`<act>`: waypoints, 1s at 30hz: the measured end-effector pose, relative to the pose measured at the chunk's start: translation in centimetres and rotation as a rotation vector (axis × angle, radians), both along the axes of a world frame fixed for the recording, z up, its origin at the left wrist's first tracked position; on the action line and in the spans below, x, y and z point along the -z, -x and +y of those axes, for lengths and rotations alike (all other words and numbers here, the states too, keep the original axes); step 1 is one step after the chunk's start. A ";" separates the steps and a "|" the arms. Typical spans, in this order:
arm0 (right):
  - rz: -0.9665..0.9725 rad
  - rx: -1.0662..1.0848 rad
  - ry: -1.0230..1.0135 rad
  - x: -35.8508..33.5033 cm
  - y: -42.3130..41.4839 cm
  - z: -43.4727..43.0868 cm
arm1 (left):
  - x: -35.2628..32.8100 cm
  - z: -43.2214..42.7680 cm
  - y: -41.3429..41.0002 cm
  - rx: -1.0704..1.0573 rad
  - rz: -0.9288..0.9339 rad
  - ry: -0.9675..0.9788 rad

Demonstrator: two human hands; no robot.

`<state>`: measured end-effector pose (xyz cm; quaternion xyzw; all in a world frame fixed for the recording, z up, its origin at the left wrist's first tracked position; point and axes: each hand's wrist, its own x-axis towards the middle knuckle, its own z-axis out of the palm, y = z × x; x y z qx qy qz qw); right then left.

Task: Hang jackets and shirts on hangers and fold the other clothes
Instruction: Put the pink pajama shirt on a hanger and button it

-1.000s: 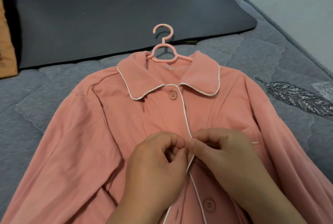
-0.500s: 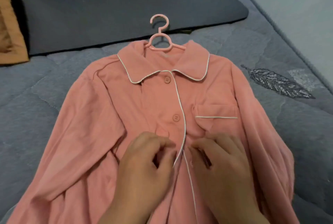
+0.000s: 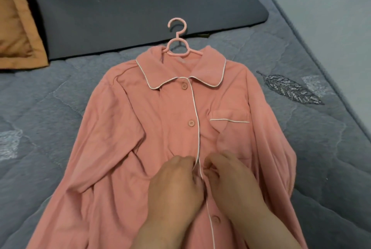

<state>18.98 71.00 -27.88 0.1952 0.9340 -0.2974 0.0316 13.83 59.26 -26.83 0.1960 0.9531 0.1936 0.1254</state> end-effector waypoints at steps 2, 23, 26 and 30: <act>-0.021 0.021 0.105 0.0 0.5 0.5 | 0.0 0.4 0.3 -0.029 -0.024 0.013; 0.015 0.245 0.725 -0.5 0.3 1.1 | 0.7 -0.2 1.8 -0.163 -0.486 -0.439; -0.012 0.239 0.771 -0.5 0.3 1.3 | 0.8 -0.3 0.9 -0.162 -0.450 -0.480; -0.031 0.274 0.816 -0.3 0.3 1.5 | 0.9 -1.2 1.4 -0.362 -0.806 -0.725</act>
